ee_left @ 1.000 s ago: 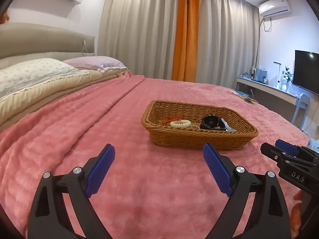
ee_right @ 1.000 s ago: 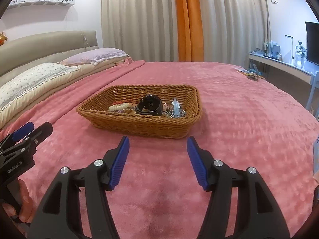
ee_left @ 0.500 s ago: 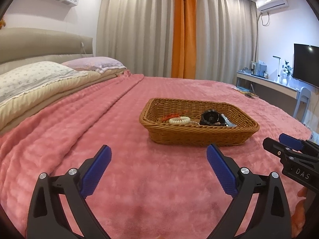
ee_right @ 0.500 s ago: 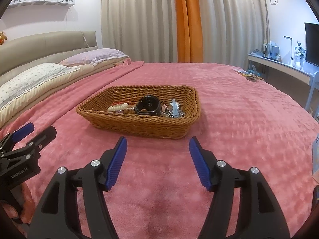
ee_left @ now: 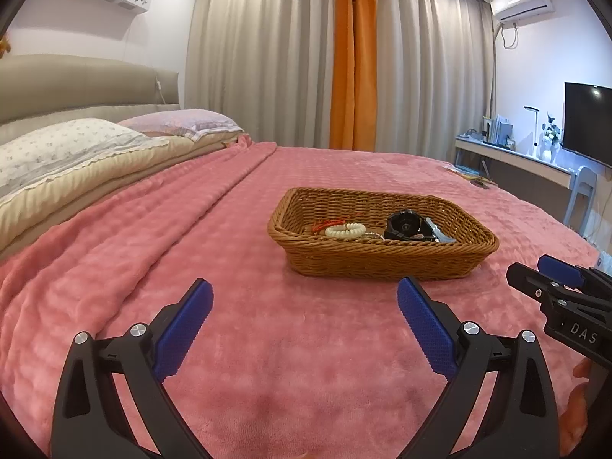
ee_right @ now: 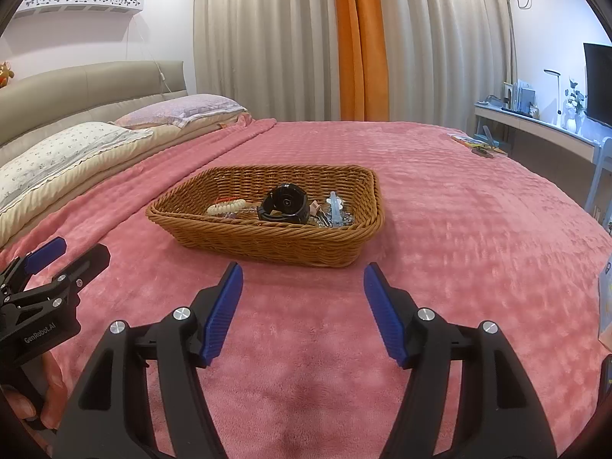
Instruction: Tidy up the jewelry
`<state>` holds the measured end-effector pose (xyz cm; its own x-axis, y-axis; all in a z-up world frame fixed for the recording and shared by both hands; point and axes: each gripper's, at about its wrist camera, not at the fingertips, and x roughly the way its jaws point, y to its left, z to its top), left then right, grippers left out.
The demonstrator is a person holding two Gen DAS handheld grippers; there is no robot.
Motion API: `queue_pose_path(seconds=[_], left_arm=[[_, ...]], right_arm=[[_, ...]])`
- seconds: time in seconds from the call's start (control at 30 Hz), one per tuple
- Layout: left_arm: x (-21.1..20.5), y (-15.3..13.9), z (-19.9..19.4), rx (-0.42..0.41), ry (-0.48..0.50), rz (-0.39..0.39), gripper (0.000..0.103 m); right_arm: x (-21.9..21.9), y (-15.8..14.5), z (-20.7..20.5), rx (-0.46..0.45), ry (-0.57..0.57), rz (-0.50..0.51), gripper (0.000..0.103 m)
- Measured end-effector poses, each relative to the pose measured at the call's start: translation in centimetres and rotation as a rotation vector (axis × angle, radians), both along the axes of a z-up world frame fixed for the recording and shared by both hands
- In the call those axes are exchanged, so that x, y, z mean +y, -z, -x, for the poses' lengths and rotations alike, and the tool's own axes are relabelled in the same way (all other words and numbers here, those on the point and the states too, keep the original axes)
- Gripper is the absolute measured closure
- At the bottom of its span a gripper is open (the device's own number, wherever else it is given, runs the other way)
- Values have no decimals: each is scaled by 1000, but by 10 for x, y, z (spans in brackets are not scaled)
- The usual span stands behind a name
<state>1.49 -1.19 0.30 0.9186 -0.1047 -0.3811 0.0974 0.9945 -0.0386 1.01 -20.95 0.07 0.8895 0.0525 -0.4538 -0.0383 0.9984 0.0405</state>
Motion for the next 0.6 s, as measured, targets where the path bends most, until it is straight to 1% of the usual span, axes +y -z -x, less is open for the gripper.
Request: queue_pose_path(seconds=[0.17, 0.27, 0.6], left_arm=[[0, 1, 0, -1, -1, -2, 9], [0, 0, 0, 1, -1, -1, 9], [0, 0, -1, 0, 0, -2, 9]], right_arm=[[0, 0, 0, 2, -1, -2, 40], [0, 0, 0, 3, 0, -4, 35], [0, 0, 0, 9, -4, -3, 35]])
